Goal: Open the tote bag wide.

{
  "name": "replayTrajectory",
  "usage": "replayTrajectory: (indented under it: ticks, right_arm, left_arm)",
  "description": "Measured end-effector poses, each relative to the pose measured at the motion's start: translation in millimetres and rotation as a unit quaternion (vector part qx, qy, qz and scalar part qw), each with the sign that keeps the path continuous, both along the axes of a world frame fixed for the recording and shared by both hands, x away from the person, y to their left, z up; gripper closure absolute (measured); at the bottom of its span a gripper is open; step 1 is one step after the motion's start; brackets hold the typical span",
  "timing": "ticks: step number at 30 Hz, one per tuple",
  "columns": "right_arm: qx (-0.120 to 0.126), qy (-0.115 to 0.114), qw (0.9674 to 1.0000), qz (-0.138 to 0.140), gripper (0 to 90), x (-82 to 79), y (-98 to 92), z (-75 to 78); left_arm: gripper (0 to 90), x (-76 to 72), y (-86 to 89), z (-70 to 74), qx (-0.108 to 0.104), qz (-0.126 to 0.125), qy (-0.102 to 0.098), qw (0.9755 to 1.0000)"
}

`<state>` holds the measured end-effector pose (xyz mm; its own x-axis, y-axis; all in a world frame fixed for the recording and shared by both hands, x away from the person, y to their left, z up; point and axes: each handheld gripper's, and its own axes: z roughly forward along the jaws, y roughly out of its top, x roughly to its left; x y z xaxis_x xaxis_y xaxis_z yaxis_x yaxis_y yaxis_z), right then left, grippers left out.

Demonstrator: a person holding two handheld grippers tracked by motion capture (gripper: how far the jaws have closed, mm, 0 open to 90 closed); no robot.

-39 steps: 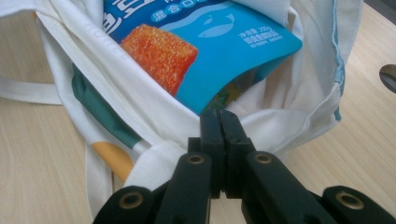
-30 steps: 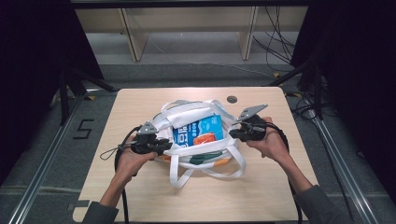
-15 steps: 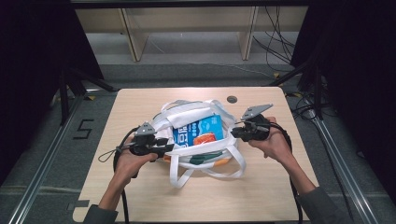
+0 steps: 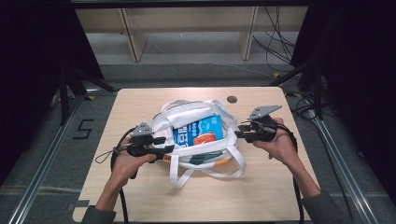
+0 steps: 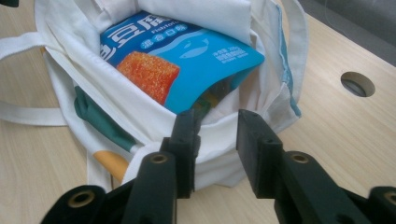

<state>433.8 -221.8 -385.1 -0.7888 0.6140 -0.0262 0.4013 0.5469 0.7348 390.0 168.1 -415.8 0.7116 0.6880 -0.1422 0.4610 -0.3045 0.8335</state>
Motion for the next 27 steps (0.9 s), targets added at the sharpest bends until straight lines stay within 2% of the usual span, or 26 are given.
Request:
replayTrajectory:
  ticks: [2, 3, 5, 6, 8, 9, 10, 11, 17, 18, 19, 20, 27]
  right_arm:
    - [0.01, -0.001, 0.9999, -0.01, 61.5, -2.8, -2.5, -0.6]
    - [0.007, -0.007, 0.9999, -0.01, 59.7, -2.8, -4.5, -0.2]
    - [0.012, -0.001, 0.9998, -0.018, 54.2, -5.4, -6.4, -1.0]
    - [0.011, -0.007, 0.9996, -0.023, 51.5, -7.0, -7.4, -1.2]
    - [0.018, -0.012, 0.9994, -0.026, 49.7, -8.1, -7.9, -2.2]
    - [0.02, -0.012, 0.9993, -0.031, 47.0, -10.8, -9.9, -2.6]
    - [0.02, -0.014, 0.9993, -0.028, 45.6, -11.0, -11.7, -2.9]
    - [0.022, -0.011, 0.9993, -0.029, 44.0, -12.0, -12.4, -3.5]
    - [0.03, -0.011, 0.9982, -0.05, 39.6, -19.5, -17.2, -4.3]
    - [0.028, -0.029, 0.9982, -0.043, 38.3, -18.1, -18.1, -5.0]
    - [0.031, -0.025, 0.9982, -0.044, 37.6, -18.3, -18.9, -4.7]
    - [0.033, -0.032, 0.9976, -0.052, 36.6, -19.0, -19.9, -4.5]
    - [0.039, -0.021, 0.996, -0.077, 31.7, -24.7, -27.8, -10.8]
  left_arm:
    - [39.6, -1.4, 0.9, -0.4, -0.003, 0.006, 0.002, 1.0]
    - [38.1, -2.1, 0.8, -0.4, -0.002, 0.007, 0.002, 1.0]
    - [34.9, -3.1, 0.8, -0.2, -0.002, 0.003, -0.001, 1.0]
    - [33.0, -3.4, 0.7, -0.4, -0.004, 0.001, 0.0, 1.0]
    - [30.2, -4.5, 0.0, -0.5, -0.007, 0.003, 0.005, 1.0]
    - [29.7, -5.4, 0.9, -0.5, 0.01, -0.006, 0.001, 0.9999]
    - [28.9, -6.2, -1.2, -1.7, 0.0, -0.002, 0.004, 1.0]
    - [27.9, -6.7, -1.9, -2.6, -0.001, -0.002, 0.005, 1.0]
    - [24.1, -9.8, -3.3, -4.7, 0.003, -0.001, 0.003, 1.0]
    - [23.8, -10.7, -3.4, -4.8, 0.001, 0.0, 0.0, 1.0]
    - [23.5, -11.8, -3.3, -4.8, 0.001, 0.003, -0.003, 1.0]
    - [22.9, -12.6, -2.8, -4.9, 0.002, 0.003, -0.004, 1.0]
    - [21.8, -21.2, -2.4, -7.4, -0.001, 0.004, -0.01, 0.9999]
